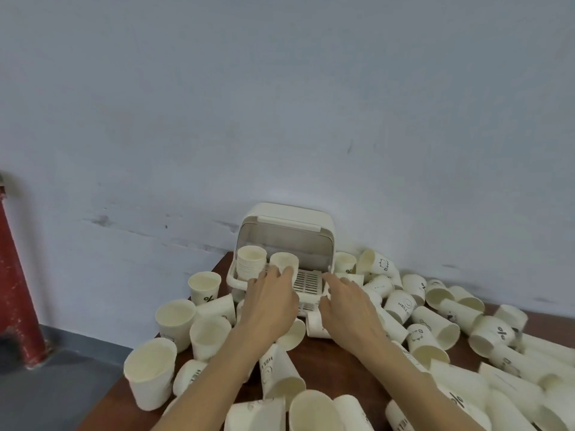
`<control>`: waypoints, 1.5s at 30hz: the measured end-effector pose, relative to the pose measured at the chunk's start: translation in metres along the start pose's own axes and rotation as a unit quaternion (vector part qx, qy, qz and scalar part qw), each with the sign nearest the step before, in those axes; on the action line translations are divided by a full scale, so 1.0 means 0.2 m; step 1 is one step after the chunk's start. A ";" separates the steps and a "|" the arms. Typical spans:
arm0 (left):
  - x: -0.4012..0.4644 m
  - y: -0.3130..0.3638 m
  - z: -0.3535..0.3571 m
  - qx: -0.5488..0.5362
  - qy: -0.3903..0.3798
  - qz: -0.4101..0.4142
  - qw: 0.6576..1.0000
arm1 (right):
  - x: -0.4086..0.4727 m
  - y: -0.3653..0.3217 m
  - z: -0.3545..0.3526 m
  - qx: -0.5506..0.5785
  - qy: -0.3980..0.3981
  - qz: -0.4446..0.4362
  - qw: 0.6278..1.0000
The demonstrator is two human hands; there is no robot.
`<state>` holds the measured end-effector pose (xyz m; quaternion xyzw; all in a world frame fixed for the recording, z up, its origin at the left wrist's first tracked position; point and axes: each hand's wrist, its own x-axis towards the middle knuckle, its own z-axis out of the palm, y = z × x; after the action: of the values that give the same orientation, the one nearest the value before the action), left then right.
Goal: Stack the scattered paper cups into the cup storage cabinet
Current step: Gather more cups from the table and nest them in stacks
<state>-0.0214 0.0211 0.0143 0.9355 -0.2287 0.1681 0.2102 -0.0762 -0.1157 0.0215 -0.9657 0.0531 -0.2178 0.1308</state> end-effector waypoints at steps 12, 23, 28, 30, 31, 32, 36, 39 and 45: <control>-0.47 0.37 0.00 -0.154 0.022 0.041 0.987 | -0.60 0.18 -0.33 0.058 0.048 0.078 0.994; -0.64 0.60 0.03 -0.195 0.010 0.081 0.977 | -0.86 0.27 -0.42 0.090 0.038 0.113 0.989; -0.61 0.69 0.08 -0.190 -0.011 0.104 0.976 | -0.93 0.36 -0.47 0.065 0.049 0.142 0.987; -0.60 0.74 0.10 -0.192 -0.030 0.114 0.974 | -0.95 0.42 -0.49 0.060 0.053 0.159 0.984; -0.59 0.76 0.12 -0.193 -0.040 0.121 0.973 | -0.97 0.45 -0.51 0.057 0.055 0.168 0.983; -0.57 0.78 0.13 -0.193 -0.049 0.127 0.972 | -0.98 0.47 -0.52 0.055 0.052 0.178 0.981; -0.54 0.89 0.20 -0.175 -0.072 0.150 0.970 | -1.02 0.58 -0.55 0.043 0.044 0.200 0.978; -0.50 0.97 0.24 -0.174 -0.075 0.164 0.968 | -1.01 0.66 -0.58 0.039 0.049 0.208 0.976; -0.41 1.11 0.34 -0.163 -0.091 0.180 0.966 | -0.98 0.81 -0.61 0.035 0.046 0.228 0.972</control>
<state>-0.1865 -0.1613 -0.0080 0.8434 -0.4360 0.0777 0.3044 -0.3137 -0.2675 0.0034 -0.9118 0.2703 -0.2282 0.2087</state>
